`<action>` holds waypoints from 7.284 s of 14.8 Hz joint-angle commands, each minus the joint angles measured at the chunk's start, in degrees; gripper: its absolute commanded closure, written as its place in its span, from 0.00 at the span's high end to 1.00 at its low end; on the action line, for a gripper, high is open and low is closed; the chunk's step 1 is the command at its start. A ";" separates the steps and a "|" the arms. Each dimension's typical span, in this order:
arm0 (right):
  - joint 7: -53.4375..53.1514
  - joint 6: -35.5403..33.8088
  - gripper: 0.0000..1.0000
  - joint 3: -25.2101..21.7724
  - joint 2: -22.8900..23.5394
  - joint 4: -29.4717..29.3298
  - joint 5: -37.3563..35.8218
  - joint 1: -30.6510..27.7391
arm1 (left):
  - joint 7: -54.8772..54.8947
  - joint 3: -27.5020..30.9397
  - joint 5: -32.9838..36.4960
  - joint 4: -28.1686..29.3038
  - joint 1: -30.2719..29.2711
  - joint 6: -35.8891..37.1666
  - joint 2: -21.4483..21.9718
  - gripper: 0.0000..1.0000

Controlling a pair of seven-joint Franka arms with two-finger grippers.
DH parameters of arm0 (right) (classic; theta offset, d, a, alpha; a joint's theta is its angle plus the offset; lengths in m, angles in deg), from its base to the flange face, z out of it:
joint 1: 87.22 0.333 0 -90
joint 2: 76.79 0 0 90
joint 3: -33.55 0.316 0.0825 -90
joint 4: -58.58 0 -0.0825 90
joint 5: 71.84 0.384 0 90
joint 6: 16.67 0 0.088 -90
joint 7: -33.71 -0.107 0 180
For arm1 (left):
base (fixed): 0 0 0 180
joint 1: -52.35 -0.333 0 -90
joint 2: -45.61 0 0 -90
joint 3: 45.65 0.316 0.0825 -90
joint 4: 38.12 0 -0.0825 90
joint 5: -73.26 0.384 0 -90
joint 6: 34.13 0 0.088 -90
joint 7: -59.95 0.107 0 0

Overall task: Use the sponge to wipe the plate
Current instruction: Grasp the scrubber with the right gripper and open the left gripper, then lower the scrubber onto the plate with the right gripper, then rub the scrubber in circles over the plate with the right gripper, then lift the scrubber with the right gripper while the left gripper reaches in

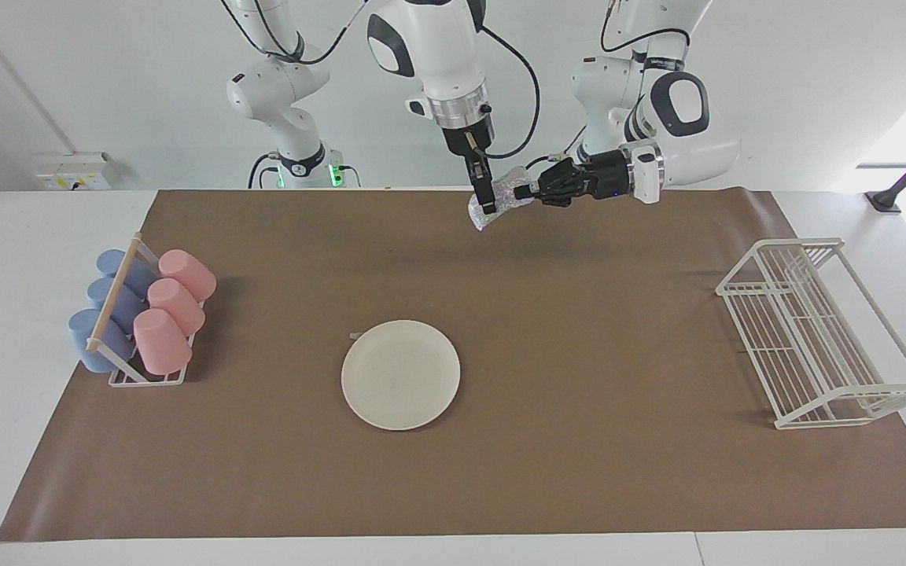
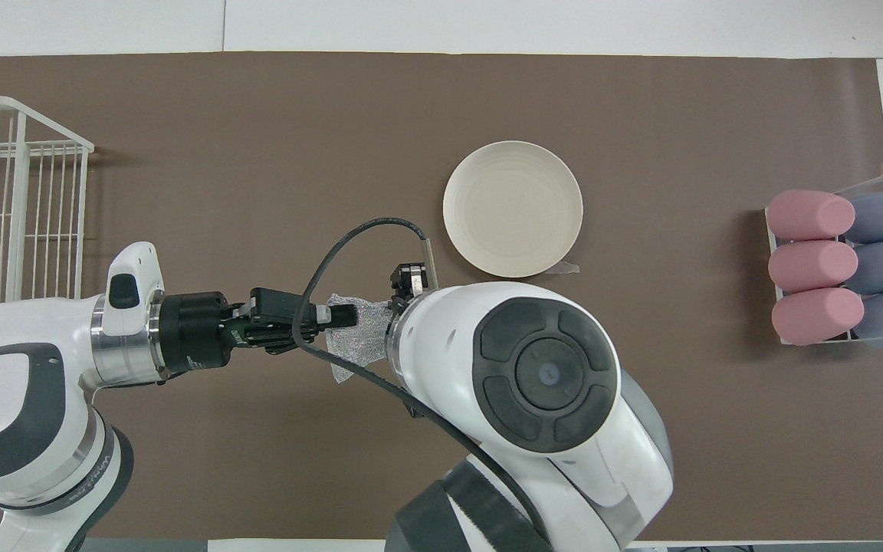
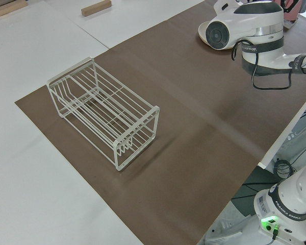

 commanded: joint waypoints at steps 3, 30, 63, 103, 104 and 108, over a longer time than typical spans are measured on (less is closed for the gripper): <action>0.13 3.34 0.00 0.56 -1.37 2.00 1.06 -0.24 | 1.08 0.55 -0.75 1.57 0.21 0.40 1.35 0.00; 15.58 -2.71 0.00 0.04 -2.95 2.17 0.80 -6.64 | -12.97 0.63 44.05 -12.13 -16.57 11.91 0.29 1.00; 54.11 42.02 0.00 1.88 24.03 12.72 6.83 -20.30 | -12.89 3.18 88.73 -45.36 -12.53 27.56 -11.75 1.00; 27.41 10.43 0.00 0.39 6.98 1.51 -4.18 -13.52 | -32.32 1.95 40.57 -20.41 -5.34 0.41 -3.40 1.00; 25.12 6.29 0.00 0.48 7.15 -1.66 -7.00 -12.82 | -32.05 2.04 39.08 -19.53 -3.32 -2.13 -3.31 1.00; 20.70 -3.05 0.00 0.48 7.68 -7.66 -9.48 -9.92 | -27.24 1.95 34.25 -14.18 4.06 -13.37 -2.35 1.00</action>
